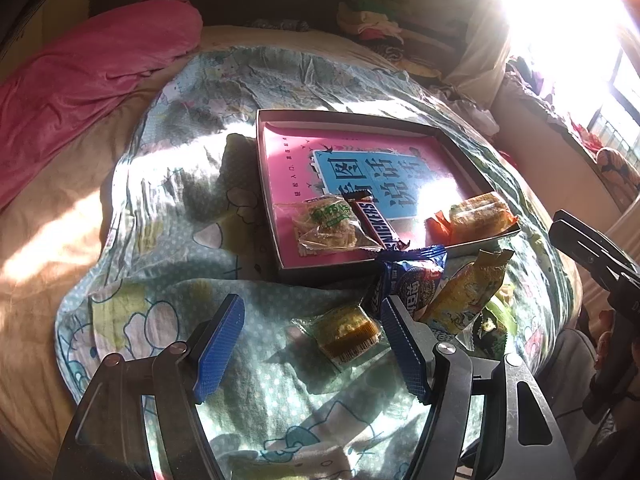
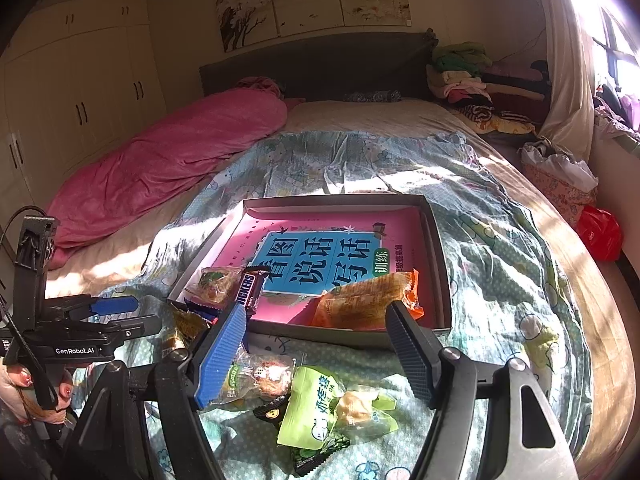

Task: Organize snacks
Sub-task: 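Move both open grippers over the snacks beside the tray, then grasp the yellow chip bag with the right gripper while the left gripper grasps the clear-wrapped cake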

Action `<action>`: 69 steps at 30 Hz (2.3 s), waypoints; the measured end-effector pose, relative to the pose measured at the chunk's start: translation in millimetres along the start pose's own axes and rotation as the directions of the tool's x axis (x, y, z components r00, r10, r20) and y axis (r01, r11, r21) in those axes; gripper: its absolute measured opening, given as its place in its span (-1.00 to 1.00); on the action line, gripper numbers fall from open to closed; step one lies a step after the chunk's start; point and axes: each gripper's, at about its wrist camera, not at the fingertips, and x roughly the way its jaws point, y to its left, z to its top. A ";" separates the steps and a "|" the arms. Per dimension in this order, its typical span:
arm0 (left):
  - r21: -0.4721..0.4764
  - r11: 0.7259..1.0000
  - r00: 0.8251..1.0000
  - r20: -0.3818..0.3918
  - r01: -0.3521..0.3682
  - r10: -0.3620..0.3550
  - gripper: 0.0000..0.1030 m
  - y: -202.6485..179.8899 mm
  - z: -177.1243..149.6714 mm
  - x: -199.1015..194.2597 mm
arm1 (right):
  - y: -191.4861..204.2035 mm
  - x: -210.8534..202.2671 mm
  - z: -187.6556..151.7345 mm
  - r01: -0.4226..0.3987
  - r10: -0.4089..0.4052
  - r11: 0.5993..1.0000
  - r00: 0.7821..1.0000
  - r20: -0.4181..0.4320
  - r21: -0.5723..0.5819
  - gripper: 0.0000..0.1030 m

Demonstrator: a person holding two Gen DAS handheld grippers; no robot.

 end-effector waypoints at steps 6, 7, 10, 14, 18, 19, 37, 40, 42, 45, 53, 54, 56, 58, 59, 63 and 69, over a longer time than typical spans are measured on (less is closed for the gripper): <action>-0.014 1.000 1.000 -0.026 -0.009 0.009 0.42 7.9 -7.3 1.9 | 3.3 5.1 -6.6 -0.025 0.025 1.000 0.999 -0.026 -0.003 0.40; -0.015 1.000 1.000 -0.030 -0.007 0.006 0.42 8.3 -8.6 2.5 | 5.1 6.2 -7.7 -0.031 0.031 1.000 0.999 -0.030 -0.005 0.40; -0.020 1.000 0.999 -0.047 0.005 -0.006 0.42 9.2 -11.0 4.9 | 12.5 10.4 -10.4 -0.054 0.053 0.998 0.998 -0.044 -0.021 0.40; -0.010 1.000 0.998 -0.057 0.018 -0.019 0.42 6.5 -12.5 7.0 | 22.2 14.6 -13.5 -0.085 0.082 0.996 0.995 -0.057 -0.038 0.40; 0.007 1.000 0.997 -0.074 0.026 -0.025 0.41 1.8 -13.6 11.9 | 35.8 19.8 -18.8 -0.121 0.114 0.990 0.990 -0.082 -0.075 0.40; 0.010 1.000 0.997 -0.078 0.029 -0.028 0.42 0.0 -14.2 13.3 | 39.6 21.3 -19.8 -0.129 0.122 0.988 0.989 -0.088 -0.086 0.40; 0.048 0.998 0.991 -0.134 0.029 -0.023 0.42 -15.9 -14.5 42.7 | 66.1 41.1 -25.7 -0.226 0.201 0.958 0.968 -0.149 -0.175 0.16; 0.049 0.998 0.990 -0.138 0.032 -0.025 0.41 -15.3 -16.6 43.1 | 72.6 47.9 -25.6 -0.255 0.224 0.948 0.960 -0.169 -0.192 -0.04; 0.049 0.998 0.990 -0.141 0.035 -0.028 0.41 -14.7 -17.2 42.8 | 74.3 52.2 -25.9 -0.282 0.249 0.941 0.951 -0.181 -0.186 -0.17; 0.056 0.998 0.990 -0.141 0.034 -0.026 0.38 -15.6 -18.9 41.9 | 76.8 59.1 -26.8 -0.296 0.259 0.937 0.945 -0.200 -0.186 -0.29; 0.075 0.997 0.989 -0.149 0.027 -0.016 0.24 -16.7 -19.8 42.5 | 84.1 71.8 -26.0 -0.317 0.269 0.925 0.936 -0.227 -0.208 -0.31; 0.073 0.997 0.989 -0.149 0.028 -0.017 0.24 -16.3 -19.5 42.6 | 85.1 71.9 -24.4 -0.316 0.269 0.925 0.937 -0.223 -0.211 -0.31; 0.065 0.997 0.988 -0.151 0.031 -0.021 0.24 -15.3 -19.0 43.4 | 86.8 70.9 -21.0 -0.315 0.272 0.924 0.939 -0.210 -0.215 -0.31; 0.060 0.998 0.988 -0.154 0.034 -0.024 0.24 -14.5 -18.9 44.4 | 90.5 70.5 -19.7 -0.329 0.282 0.916 0.935 -0.215 -0.229 -0.31; 0.058 0.998 0.988 -0.155 0.034 -0.025 0.24 -14.3 -18.6 44.8 | 93.1 71.0 -20.5 -0.330 0.279 0.912 0.934 -0.221 -0.243 -0.31; 0.073 0.997 0.987 -0.161 0.027 -0.015 0.23 -16.6 -19.8 46.9 | 94.0 80.8 -30.0 -0.336 0.271 0.911 0.924 -0.270 -0.238 -0.36; 0.073 0.997 0.987 -0.162 0.025 -0.013 0.23 -18.0 -20.3 49.6 | 86.4 86.1 -34.2 -0.341 0.275 0.916 0.918 -0.287 -0.212 -0.46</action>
